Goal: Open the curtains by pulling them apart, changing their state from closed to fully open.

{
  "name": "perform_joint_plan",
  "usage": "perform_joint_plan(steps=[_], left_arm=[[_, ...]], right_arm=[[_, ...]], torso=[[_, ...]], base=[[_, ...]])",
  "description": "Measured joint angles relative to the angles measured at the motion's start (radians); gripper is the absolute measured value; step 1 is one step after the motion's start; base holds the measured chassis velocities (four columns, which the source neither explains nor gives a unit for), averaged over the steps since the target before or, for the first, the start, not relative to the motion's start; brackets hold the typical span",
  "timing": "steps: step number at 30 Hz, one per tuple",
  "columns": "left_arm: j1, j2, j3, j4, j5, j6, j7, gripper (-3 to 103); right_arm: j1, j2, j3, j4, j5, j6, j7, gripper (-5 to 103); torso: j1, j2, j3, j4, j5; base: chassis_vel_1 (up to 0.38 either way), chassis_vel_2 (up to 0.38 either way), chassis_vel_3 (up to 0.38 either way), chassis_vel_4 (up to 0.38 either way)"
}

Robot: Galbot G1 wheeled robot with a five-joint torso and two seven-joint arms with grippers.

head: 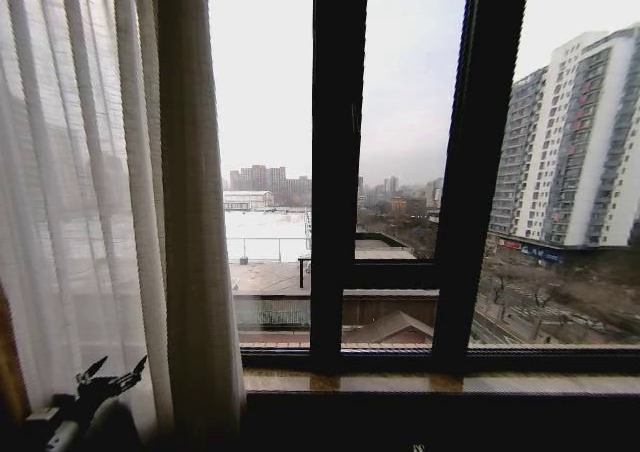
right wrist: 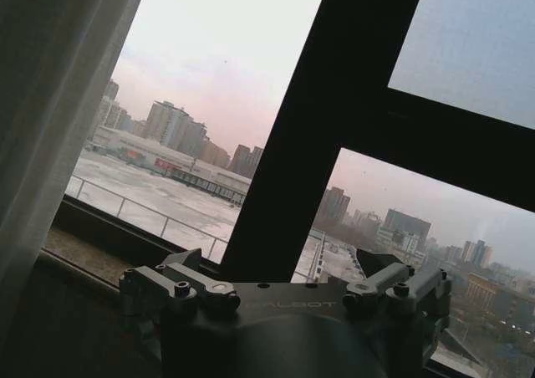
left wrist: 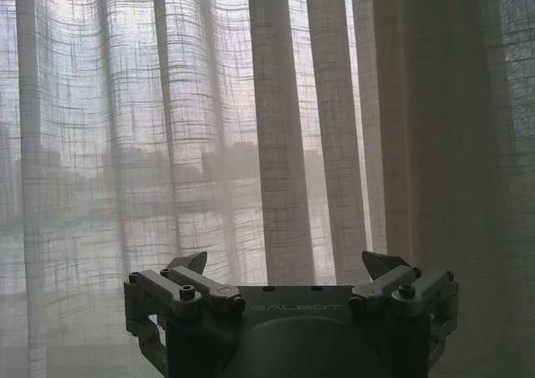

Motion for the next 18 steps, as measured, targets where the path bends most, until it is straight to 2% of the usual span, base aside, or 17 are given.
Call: perform_joint_plan(steps=[12,18], left_arm=[[-0.006,-0.009,0.023,-0.003,0.023,0.006,0.012,100],[-0.017,-0.012,0.087,-0.030,0.027,0.004,0.030,100]], right_arm=[[0.001,0.000,0.000,-0.019,-0.001,0.018,0.003,100],[0.000,0.000,0.004,-0.027,-0.006,0.024,0.021,100]], torso=[[0.000,0.000,0.000,0.0002,0.0000],[0.000,0.000,0.000,0.0000,0.0001]], base=[[0.087,0.086,-0.075,-0.084],[0.009,0.010,-0.004,-0.004]])
